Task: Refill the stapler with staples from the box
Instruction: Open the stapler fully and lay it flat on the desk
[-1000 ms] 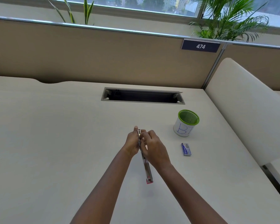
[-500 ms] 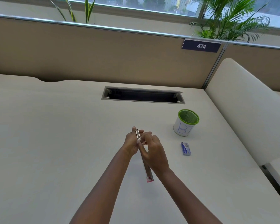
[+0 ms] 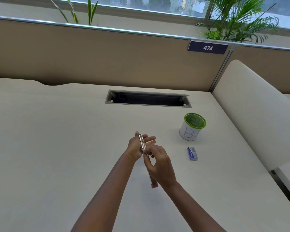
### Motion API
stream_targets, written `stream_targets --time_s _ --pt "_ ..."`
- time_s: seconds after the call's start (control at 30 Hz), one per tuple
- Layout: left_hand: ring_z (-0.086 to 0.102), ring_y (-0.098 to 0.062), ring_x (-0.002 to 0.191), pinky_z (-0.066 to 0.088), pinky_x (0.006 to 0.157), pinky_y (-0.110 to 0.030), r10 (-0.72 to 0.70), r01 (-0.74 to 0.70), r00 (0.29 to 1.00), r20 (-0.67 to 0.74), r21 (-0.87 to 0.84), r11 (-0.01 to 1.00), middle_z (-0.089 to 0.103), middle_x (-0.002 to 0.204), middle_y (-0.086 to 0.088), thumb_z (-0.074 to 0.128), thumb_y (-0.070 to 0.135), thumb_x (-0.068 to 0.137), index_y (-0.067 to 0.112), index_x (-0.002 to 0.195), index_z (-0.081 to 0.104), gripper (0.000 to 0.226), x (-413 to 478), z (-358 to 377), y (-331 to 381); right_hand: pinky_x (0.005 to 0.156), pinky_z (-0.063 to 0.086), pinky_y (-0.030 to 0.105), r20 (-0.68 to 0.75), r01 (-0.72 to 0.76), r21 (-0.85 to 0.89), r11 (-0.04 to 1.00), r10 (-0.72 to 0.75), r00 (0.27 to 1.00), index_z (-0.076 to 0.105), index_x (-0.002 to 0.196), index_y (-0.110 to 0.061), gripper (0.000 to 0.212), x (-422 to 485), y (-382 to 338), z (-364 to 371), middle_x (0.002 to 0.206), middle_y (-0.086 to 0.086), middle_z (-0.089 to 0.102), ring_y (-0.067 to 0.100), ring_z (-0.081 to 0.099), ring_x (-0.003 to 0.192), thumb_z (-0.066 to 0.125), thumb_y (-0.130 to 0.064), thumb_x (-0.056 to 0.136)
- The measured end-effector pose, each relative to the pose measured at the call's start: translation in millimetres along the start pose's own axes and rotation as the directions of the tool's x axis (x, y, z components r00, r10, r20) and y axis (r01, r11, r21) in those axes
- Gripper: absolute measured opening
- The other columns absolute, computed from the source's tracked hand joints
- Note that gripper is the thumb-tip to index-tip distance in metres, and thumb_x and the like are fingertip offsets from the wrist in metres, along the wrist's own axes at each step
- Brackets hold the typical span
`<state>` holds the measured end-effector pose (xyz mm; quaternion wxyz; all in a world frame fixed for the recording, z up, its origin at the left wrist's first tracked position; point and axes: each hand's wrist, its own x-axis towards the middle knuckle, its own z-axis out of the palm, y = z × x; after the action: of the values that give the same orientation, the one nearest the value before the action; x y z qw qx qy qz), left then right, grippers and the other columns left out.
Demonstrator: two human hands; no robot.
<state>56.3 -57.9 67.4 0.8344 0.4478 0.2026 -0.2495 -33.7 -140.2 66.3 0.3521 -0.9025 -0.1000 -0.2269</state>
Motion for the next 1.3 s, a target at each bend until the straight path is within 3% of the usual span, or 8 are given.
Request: stream_targets --time_s 0.13,0.27,0.47,0.6,0.8,0.93,1.1,1.3 --pt "0.059 -0.036 0.095 0.047 0.082 -0.044 -0.001 0.002 1.0 -0.018 0.031 1.0 0.066 0.1 -0.025 0.017 0.035 0.102 0.004 0.083 0.045 0.046 -3 -1 -5 0.057 0.043 0.017 0.096 -0.378 0.244 0.893 0.366 0.926 0.062 0.065 -0.008 0.021 10 -4 -2 0.057 -0.009 0.06 0.005 0.053 0.056 0.061 -0.015 0.085" --pt "0.063 -0.028 0.073 0.05 0.065 -0.034 0.003 -0.001 1.0 -0.023 0.083 0.997 0.065 0.088 -0.017 0.018 0.033 0.103 0.003 0.082 0.045 0.045 -7 1 -9 0.063 0.05 0.029 0.364 -0.747 0.437 0.502 0.66 0.657 0.064 0.067 -0.002 0.017 28 3 -6 0.065 0.006 0.06 0.015 0.054 0.06 0.059 -0.008 0.083" --pt "0.055 -0.026 0.068 0.044 0.062 -0.034 0.027 -0.018 0.998 -0.048 0.171 0.985 0.057 0.079 -0.017 0.021 0.03 0.103 0.003 0.077 0.048 0.047 -8 4 -11 0.077 0.054 0.029 0.355 -0.736 0.43 0.523 0.652 0.67 0.069 0.083 -0.007 0.022 35 11 -12 0.081 0.014 0.067 0.022 0.062 0.075 0.058 0.009 0.074" --pt "0.054 -0.025 0.064 0.043 0.058 -0.032 0.047 -0.032 0.997 -0.057 0.239 0.97 0.055 0.074 -0.015 0.023 0.03 0.103 0.004 0.074 0.05 0.047 -9 6 -10 0.064 0.055 0.016 0.343 -0.73 0.449 0.515 0.655 0.673 0.069 0.086 -0.003 0.014 36 14 -7 0.077 0.011 0.067 0.014 0.064 0.065 0.058 0.004 0.08" --pt "0.053 -0.023 0.061 0.046 0.058 -0.03 0.083 -0.043 0.992 -0.093 0.368 0.929 0.054 0.069 -0.012 0.025 0.029 0.102 0.006 0.071 0.053 0.048 -10 6 -8 0.082 0.057 0.039 0.368 -0.73 0.469 0.497 0.641 0.674 0.069 0.092 0.002 0.012 38 14 -5 0.082 0.016 0.067 0.029 0.066 0.076 0.062 0.003 0.081" --pt "0.057 -0.031 0.083 0.051 0.085 -0.042 0.175 -0.07 0.972 -0.159 0.512 0.856 0.058 0.081 -0.017 0.03 0.026 0.101 0.001 0.077 0.059 0.045 -6 7 -11 0.072 0.058 0.037 0.4 -0.735 0.492 0.466 0.629 0.667 0.067 0.101 0.005 0.02 38 13 -3 0.085 0.019 0.067 0.031 0.067 0.071 0.057 0.004 0.084" --pt "0.061 -0.039 0.105 0.047 0.09 -0.04 0.354 -0.083 0.911 -0.21 0.748 0.658 0.066 0.109 -0.03 0.038 0.026 0.097 -0.014 0.1 0.062 0.046 -6 12 -9 0.052 0.054 0.019 0.56 -0.78 0.585 0.224 0.584 0.588 0.061 0.106 0.011 0.021 35 17 -2 0.06 0.004 0.069 0.009 0.067 0.05 0.051 0.001 0.09" --pt "0.061 -0.038 0.099 0.045 0.078 -0.036 0.477 -0.086 0.868 -0.141 0.902 0.422 0.067 0.103 -0.028 0.037 0.023 0.097 -0.012 0.087 0.063 0.044 -11 20 -9 0.051 0.056 0.02 0.65 -0.742 0.666 -0.074 0.544 0.53 0.066 0.093 0.008 0.021 33 20 -1 0.069 0.01 0.071 0.013 0.069 0.057 0.045 0.001 0.091"
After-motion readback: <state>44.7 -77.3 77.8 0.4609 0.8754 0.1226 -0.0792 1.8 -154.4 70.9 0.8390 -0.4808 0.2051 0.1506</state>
